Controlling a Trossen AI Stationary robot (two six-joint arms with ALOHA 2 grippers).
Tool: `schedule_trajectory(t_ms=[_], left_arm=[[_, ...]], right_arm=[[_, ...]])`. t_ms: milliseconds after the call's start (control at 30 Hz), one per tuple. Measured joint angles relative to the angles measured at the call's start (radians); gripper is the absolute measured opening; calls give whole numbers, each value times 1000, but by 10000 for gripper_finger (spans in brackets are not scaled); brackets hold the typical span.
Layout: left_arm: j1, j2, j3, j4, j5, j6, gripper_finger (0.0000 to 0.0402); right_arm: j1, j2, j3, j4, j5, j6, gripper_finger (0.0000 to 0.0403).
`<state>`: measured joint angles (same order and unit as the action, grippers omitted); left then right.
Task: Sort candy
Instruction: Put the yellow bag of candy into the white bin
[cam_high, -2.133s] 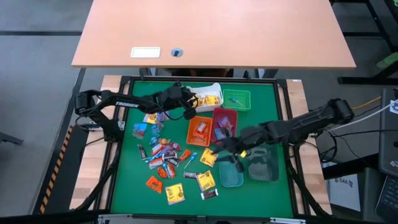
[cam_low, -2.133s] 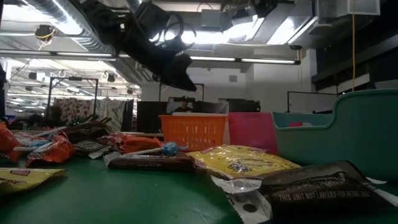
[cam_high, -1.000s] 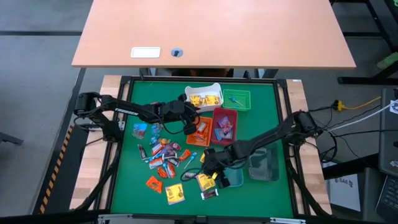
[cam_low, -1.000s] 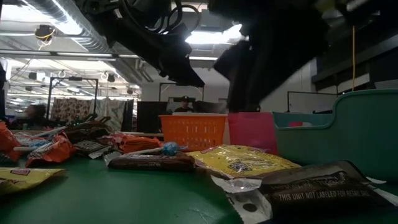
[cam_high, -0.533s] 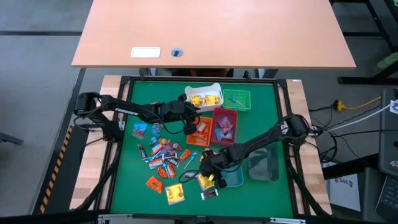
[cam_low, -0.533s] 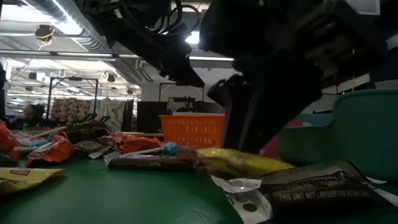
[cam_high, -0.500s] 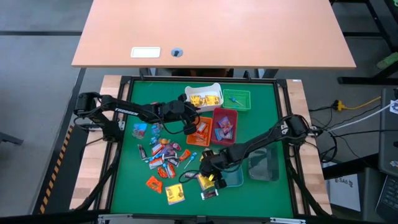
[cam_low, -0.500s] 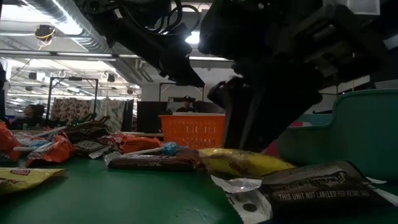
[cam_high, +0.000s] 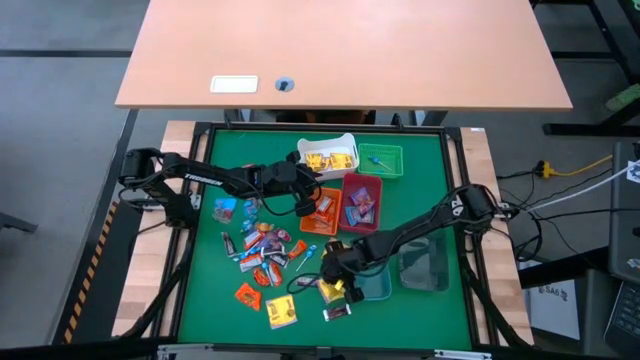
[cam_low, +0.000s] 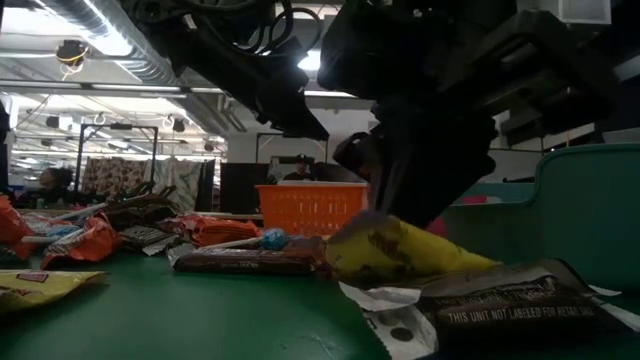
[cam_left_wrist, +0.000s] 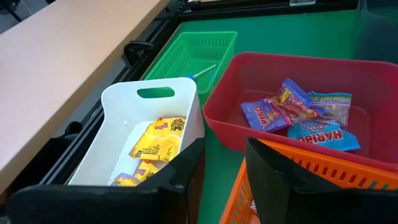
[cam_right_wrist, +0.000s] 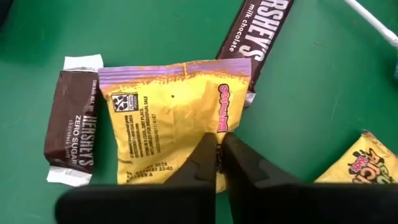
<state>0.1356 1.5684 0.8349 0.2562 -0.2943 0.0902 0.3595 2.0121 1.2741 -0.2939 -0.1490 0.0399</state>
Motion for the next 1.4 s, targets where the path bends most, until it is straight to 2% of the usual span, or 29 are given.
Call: schedule_trajectory(t_ms=[167, 300, 500, 733, 933, 1100, 1267, 1400], left_arm=[[-11, -19, -2, -19, -1, 1, 104], [-28, -88, -2, -66, -5, 1, 104], [-65, -249, -2, -229, -11, -1, 104], [-141, -426, -2, -467, -3, -43, 104], [-226, -536, -1, -661, 80, -185, 104], [-297, -575, -1, -774, 160, -345, 104], [-363, -573, -1, -817, 189, -453, 104], [-406, -566, 0, -820, 188, -482, 104]], right_arm=[[0, 1, 72, -51, 1, -12, 15], [0, 1, 177, -238, 40, -82, 4], [0, 1, 349, -510, 166, -186, 3], [-40, 1, 551, -750, 280, -337, 2], [-145, -1, 663, -860, 376, -473, 1], [-278, -1, 676, -857, 386, -571, 1], [-426, 0, 676, -829, 384, -606, 2], [-539, 0, 676, -763, 372, -606, 1]])
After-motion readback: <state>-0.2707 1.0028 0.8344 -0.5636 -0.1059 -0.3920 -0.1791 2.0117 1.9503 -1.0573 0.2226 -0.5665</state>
